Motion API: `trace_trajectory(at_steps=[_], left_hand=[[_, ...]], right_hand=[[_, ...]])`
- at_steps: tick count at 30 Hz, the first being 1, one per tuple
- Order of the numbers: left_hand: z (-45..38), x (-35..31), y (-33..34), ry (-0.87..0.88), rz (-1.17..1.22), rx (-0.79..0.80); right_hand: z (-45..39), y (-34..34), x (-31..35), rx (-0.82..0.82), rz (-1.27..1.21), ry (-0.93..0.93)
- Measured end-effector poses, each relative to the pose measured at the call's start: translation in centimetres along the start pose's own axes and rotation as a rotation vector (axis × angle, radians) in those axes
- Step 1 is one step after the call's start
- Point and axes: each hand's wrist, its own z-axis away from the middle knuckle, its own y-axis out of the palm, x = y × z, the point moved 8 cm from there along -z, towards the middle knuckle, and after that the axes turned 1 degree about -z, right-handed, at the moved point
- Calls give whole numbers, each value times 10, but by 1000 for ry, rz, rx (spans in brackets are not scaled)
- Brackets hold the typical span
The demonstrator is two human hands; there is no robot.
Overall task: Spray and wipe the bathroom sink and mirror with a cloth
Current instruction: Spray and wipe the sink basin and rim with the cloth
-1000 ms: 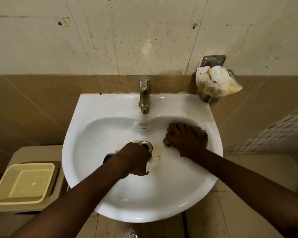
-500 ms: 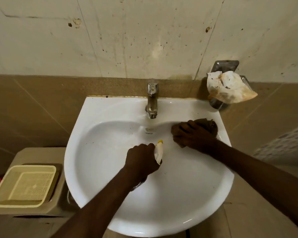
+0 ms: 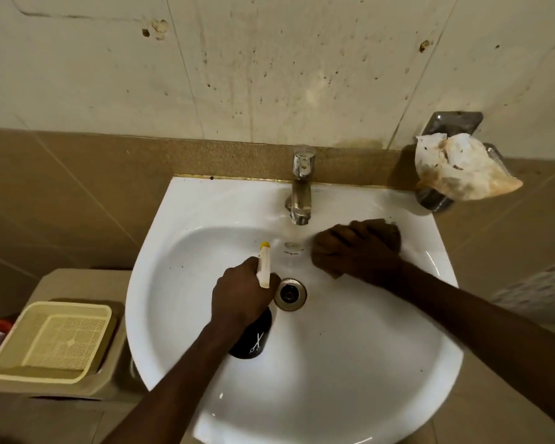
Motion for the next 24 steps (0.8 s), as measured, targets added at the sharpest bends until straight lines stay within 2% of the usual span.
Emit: trace_trajectory(at_steps=[3,5,9,10,12,15,17,19,21,24], left_hand=[[1,3,2,-15,38,3],[0,3,-1,-23,66,-10],[-5,6,-10,-43,146,-36],[-5,12,-15,-88,210,-57],[-3,24,-25,-205,332,-86],[3,27,-26,-243,349,-25],[7,21,-20,-220,349,39],[8,14,-11,-221,399,122],[10,8,0,-235,398,236],[15,20,9,-327,437,318]], right_hand=[[8,-2,-10,48,-163,312],[-16,-7,1,42,-279,463],[-80,-13,17,90,-279,848],[-93,-8,22,106,-285,887],[-114,1,39,76,-210,775],[-101,24,70,22,-59,287],[-56,35,70,32,3,52],[-11,30,50,-15,28,-45],[17,20,23,-13,32,-56],[17,19,9,6,50,-81]])
